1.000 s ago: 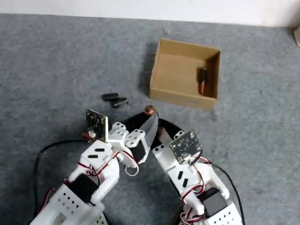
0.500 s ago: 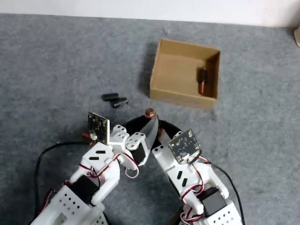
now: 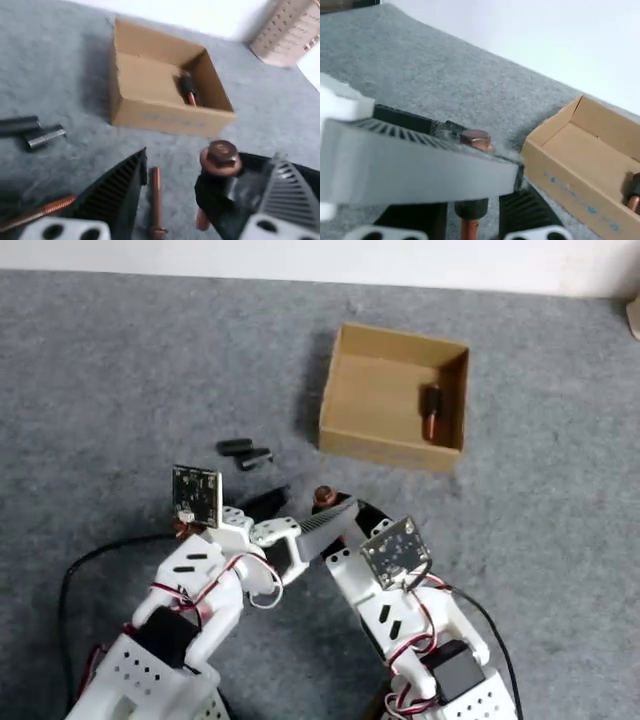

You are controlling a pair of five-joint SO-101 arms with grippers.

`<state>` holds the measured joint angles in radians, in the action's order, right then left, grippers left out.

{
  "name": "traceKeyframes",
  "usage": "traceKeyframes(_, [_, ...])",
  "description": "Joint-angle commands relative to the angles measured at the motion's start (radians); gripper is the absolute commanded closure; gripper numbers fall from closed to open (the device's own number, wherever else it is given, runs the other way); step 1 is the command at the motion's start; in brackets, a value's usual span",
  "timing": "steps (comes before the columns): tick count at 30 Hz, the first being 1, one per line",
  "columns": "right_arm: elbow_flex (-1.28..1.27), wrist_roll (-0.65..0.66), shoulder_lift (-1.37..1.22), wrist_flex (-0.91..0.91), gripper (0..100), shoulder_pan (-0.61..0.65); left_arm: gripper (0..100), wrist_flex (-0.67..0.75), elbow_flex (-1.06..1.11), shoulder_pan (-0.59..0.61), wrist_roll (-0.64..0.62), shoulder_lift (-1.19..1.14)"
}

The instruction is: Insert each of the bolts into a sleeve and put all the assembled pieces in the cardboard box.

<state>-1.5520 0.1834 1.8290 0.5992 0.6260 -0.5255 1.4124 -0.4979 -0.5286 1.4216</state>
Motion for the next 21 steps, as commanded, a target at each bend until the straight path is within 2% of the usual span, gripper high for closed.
traceKeyframes(1, [0.038,0.012,0.012,-0.008,99.5,-0.008,63,-0.017,-0.114,0.008,-0.009,0.005])
traceKeyframes(9, [0.038,0.012,0.012,-0.008,99.5,-0.008,69,-0.12,-0.311,0.004,-0.011,0.005])
traceKeyframes(15, [0.038,0.012,0.012,-0.008,99.5,-0.008,76,-0.216,-0.311,0.015,-0.002,0.005])
traceKeyframes(17, [0.038,0.012,0.012,-0.008,99.5,-0.008,78,-0.245,-0.306,0.054,0.032,0.005])
traceKeyframes(21, [0.038,0.012,0.012,-0.008,99.5,-0.018,83,-0.236,-0.278,0.206,0.184,-0.002])
